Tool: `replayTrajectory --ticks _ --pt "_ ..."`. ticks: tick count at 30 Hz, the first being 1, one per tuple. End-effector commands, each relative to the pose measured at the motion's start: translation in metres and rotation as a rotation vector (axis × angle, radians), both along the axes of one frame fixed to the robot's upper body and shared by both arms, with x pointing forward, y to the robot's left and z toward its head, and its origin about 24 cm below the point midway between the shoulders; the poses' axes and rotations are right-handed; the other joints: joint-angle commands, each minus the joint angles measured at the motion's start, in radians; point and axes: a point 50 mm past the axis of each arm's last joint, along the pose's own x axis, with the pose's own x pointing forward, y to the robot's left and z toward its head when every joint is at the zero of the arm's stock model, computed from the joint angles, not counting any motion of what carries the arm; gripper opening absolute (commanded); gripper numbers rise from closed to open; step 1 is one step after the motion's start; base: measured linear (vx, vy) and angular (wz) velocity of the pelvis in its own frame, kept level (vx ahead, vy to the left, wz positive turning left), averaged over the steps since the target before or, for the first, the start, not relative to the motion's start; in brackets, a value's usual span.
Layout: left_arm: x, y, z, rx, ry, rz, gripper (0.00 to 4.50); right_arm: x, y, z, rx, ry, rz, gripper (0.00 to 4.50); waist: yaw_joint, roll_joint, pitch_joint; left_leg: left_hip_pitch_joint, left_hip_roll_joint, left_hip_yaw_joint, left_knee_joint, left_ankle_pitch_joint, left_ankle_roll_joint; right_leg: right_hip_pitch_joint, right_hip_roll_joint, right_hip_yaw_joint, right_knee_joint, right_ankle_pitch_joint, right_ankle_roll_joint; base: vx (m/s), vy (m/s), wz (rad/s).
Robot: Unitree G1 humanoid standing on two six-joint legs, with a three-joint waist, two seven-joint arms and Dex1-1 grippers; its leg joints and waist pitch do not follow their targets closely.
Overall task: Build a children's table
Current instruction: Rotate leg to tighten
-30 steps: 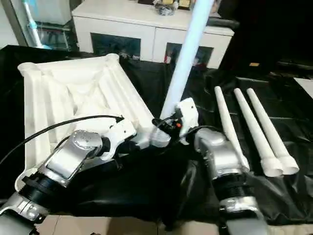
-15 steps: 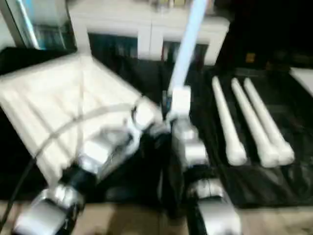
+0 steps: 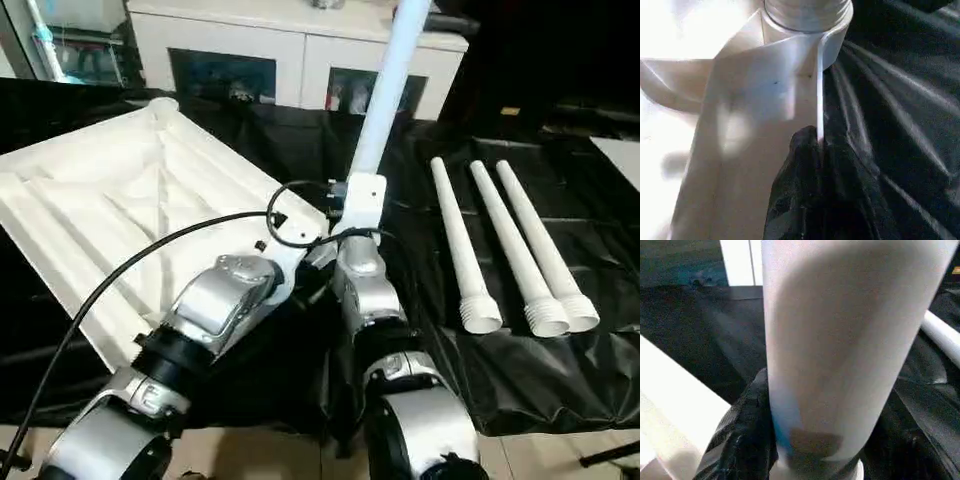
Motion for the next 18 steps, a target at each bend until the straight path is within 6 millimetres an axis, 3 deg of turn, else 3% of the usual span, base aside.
replayTrajectory --ticks 1,3,8,9,12,13,15,16,17,18 --pt "-0.001 -0.019 0.021 -0.073 -0.053 -0.068 0.0 -0.027 -0.012 -0.065 0.01 0.296 -0.051 1.86 -0.002 0.025 -0.044 0.014 0.081 -0.024 -0.099 -0.168 -0.013 0.025 -0.07 0.048 -0.051 0.074 -0.203 0.0 0.0 0.0" --pt "-0.001 -0.018 0.021 -0.072 -0.055 -0.066 0.0 -0.026 -0.01 -0.064 0.018 0.289 -0.032 1.86 -0.005 0.02 -0.044 0.016 0.081 -0.02 -0.098 -0.174 0.001 0.026 -0.068 0.048 -0.051 0.088 -0.214 0.0 0.0 0.0" --pt "0.001 -0.014 0.021 -0.068 -0.066 -0.062 0.0 -0.024 -0.002 -0.059 0.048 0.248 0.031 1.86 -0.004 0.019 -0.04 0.02 0.086 -0.015 -0.102 -0.253 0.0 0.019 -0.071 0.053 -0.062 -0.034 -0.21 0.0 0.0 0.0" --pt "0.001 -0.013 0.021 -0.067 -0.068 -0.062 0.0 -0.024 -0.001 -0.058 0.052 0.242 0.039 2.21 -0.005 0.019 -0.04 0.02 0.086 -0.014 -0.102 -0.252 -0.002 0.019 -0.07 0.053 -0.062 -0.036 -0.21 0.0 0.0 0.0" --pt "0.002 -0.011 0.022 -0.07 -0.076 -0.064 0.0 -0.022 -0.003 -0.055 0.061 0.225 0.048 2.59 -0.004 0.018 -0.042 0.021 0.087 -0.008 -0.101 -0.238 -0.003 0.018 -0.068 0.053 -0.06 -0.025 -0.209 0.0 0.0 0.0" --pt "0.001 -0.01 0.023 -0.075 -0.082 -0.072 0.0 -0.02 -0.005 -0.053 0.063 0.208 0.054 2.65 -0.001 0.019 -0.045 0.024 0.088 -0.006 -0.096 -0.212 0.004 0.017 -0.07 0.054 -0.057 0.003 -0.219 0.0 0.0 0.0" --pt "0.001 -0.009 0.024 -0.077 -0.084 -0.078 0.0 -0.019 -0.006 -0.051 0.07 0.194 0.062 2.89 0.0 0.015 -0.047 0.018 0.086 -0.004 -0.093 -0.165 0.019 0.024 -0.069 0.054 -0.05 0.057 -0.225 0.0 0.0 0.0" --pt "0.0 -0.008 0.023 -0.079 -0.085 -0.086 0.0 -0.017 -0.009 -0.047 0.083 0.169 0.075 3.0 0.003 0.017 -0.05 0.02 0.085 0.0 -0.085 -0.097 0.054 0.025 -0.069 0.054 -0.043 0.138 -0.242 0.0 0.0 0.0" --pt "0.0 -0.008 0.023 -0.078 -0.084 -0.086 0.0 -0.016 -0.009 -0.045 0.085 0.154 0.086 3.0 0.003 0.017 -0.05 0.02 0.085 0.0 -0.085 -0.097 0.054 0.025 -0.069 0.054 -0.043 0.138 -0.242 0.0 0.0 0.0" --pt "0.0 -0.007 0.022 -0.078 -0.082 -0.086 0.0 -0.015 -0.01 -0.043 0.086 0.137 0.1 3.06 0.003 0.016 -0.05 0.021 0.084 0.003 -0.082 -0.069 0.077 0.025 -0.068 0.053 -0.041 0.17 -0.256 0.0 0.0 0.0"
